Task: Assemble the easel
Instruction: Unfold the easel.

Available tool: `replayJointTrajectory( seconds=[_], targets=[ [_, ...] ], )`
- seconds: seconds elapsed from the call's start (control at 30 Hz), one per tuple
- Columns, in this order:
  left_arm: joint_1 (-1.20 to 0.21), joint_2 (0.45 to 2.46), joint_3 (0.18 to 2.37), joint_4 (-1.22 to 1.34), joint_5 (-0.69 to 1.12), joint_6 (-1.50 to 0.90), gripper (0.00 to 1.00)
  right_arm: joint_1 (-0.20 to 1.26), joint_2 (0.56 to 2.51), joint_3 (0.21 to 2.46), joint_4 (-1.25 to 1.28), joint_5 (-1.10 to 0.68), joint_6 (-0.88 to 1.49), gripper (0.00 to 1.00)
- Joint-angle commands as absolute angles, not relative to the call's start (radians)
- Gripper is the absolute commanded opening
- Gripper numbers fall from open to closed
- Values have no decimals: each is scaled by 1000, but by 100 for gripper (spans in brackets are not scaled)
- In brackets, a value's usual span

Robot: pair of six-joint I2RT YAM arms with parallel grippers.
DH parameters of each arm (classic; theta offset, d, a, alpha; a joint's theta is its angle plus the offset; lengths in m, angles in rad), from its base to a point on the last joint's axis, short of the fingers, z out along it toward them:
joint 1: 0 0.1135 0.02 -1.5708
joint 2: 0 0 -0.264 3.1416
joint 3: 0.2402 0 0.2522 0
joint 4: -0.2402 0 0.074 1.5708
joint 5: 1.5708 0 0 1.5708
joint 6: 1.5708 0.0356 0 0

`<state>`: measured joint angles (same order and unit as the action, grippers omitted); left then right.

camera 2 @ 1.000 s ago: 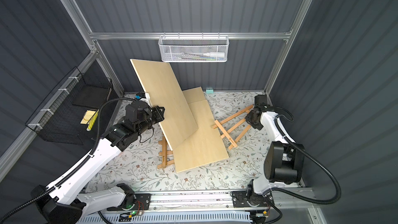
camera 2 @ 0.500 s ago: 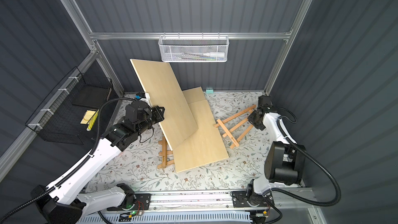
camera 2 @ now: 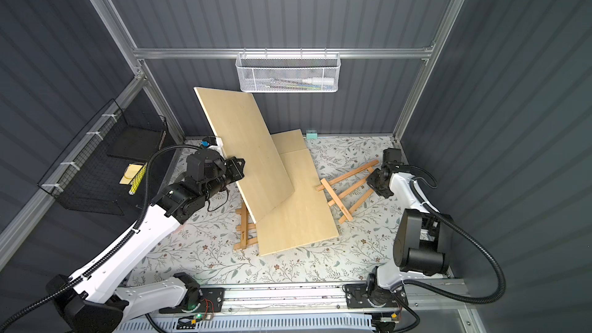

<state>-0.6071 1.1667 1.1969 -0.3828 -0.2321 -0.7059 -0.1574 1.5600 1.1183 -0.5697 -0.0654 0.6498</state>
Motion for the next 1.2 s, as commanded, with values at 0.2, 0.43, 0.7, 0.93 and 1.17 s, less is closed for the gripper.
replayJointTrajectory(
  seconds=[0.2, 0.43, 0.7, 0.93, 1.17],
  targets=[
    [-611, 1188, 1240, -304, -244, -579, 0, -137, 1531, 1115, -545, -361, 583, 0],
    [-611, 1197, 1243, -302, -241, -576, 0, -135, 1495, 1149, -634, -355, 527, 0],
    [-611, 1206, 1250, -297, -229, -573, 0, -210, 1534, 1197, -657, -327, 531, 0],
    [-610, 1191, 1246, -303, -245, -570, 0, -224, 1613, 1202, -654, -241, 551, 0],
    [-611, 1186, 1240, -314, -257, -574, 0, -255, 1636, 1176, -606, -227, 595, 0]
  ],
)
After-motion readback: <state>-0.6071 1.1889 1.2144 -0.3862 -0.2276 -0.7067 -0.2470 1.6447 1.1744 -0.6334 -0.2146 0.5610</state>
